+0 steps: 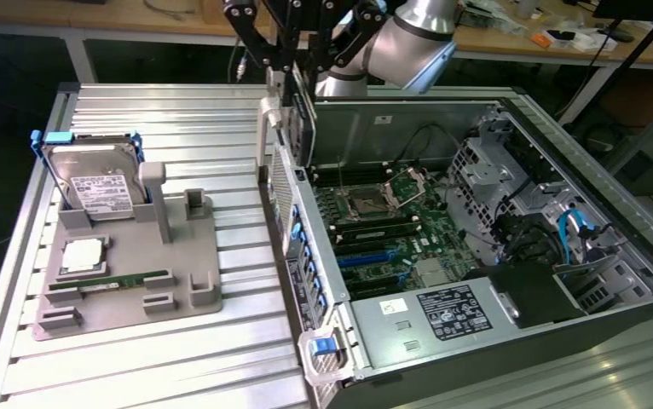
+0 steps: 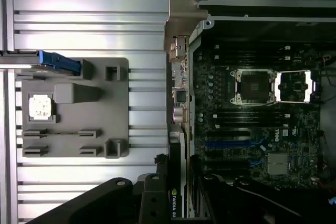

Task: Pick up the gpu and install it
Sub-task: 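Pick up the gpu and move the gpu toward the slot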

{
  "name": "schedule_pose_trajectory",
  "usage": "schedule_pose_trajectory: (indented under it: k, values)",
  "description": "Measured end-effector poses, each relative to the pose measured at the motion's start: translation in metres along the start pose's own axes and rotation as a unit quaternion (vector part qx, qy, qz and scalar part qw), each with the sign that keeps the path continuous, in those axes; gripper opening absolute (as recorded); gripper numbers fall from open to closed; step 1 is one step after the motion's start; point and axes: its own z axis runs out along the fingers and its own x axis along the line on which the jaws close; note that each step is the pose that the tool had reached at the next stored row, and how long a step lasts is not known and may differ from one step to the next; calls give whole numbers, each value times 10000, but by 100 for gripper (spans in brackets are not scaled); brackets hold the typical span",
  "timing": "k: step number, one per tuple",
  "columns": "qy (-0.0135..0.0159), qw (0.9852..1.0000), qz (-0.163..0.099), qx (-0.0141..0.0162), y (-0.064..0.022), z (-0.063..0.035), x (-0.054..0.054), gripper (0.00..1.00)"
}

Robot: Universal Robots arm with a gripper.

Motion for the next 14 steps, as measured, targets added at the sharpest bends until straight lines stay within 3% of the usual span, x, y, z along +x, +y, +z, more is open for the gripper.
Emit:
schedule_pose_trajectory:
  k: [14]
  values:
    - [0,10000,0,0,-2,15,-506,27]
